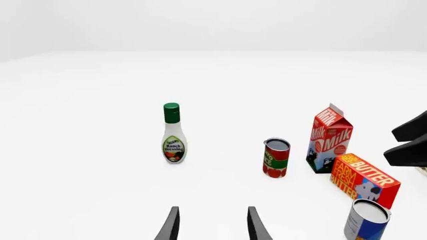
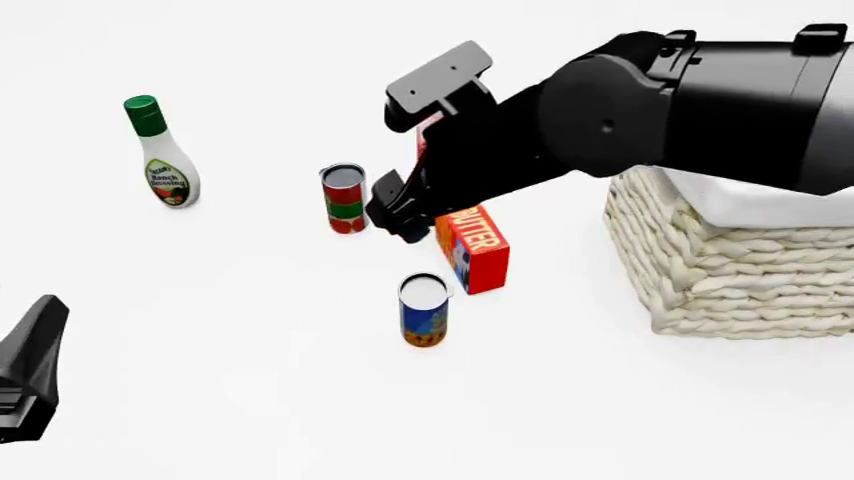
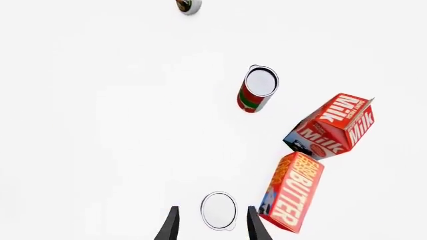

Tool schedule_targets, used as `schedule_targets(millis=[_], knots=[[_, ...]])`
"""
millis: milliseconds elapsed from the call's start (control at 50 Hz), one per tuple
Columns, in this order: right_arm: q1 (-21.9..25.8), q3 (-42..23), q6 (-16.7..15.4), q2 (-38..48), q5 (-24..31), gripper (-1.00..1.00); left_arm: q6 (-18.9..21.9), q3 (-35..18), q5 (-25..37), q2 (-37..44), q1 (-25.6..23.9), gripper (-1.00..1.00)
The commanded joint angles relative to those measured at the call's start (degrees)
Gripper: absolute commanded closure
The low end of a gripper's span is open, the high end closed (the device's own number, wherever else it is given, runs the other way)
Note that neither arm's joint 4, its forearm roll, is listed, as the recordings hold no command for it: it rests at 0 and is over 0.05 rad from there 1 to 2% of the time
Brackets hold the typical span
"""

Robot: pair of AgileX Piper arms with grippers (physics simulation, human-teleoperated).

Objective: Pick the alphabet soup and place it in the basket.

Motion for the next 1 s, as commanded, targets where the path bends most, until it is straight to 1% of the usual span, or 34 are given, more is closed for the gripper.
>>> schedule_targets(millis=[20,260,460,480,560,600,680,740,780,1000], knots=[[0.8,1.9,0.9,1.3,-2.0,-1.00,0.0,0.0,0.0,0.0,0.0,-1.00],[-1.5,1.6,-0.8,2.3,-2.3,-1.00,0.0,0.0,0.0,0.0,0.0,-1.00],[-1.9,1.5,-0.9,3.5,-3.4,-1.00,0.0,0.0,0.0,0.0,0.0,-1.00],[-2.0,0.8,-0.9,3.4,-2.6,-1.00,0.0,0.0,0.0,0.0,0.0,-1.00],[-2.0,1.6,-0.9,4.6,-4.2,-1.00,0.0,0.0,0.0,0.0,0.0,-1.00],[-2.0,1.3,-0.9,4.7,-3.9,-1.00,0.0,0.0,0.0,0.0,0.0,-1.00],[-1.9,2.1,-0.9,6.2,-5.9,-1.00,0.0,0.0,0.0,0.0,0.0,-1.00],[-2.0,1.6,-0.8,6.9,-5.7,-1.00,0.0,0.0,0.0,0.0,0.0,-1.00],[-2.1,2.3,-0.8,7.8,-6.9,-1.00,0.0,0.0,0.0,0.0,0.0,-1.00],[-2.0,3.5,-0.5,9.0,-8.4,-1.00,0.0,0.0,0.0,0.0,0.0,-1.00]])
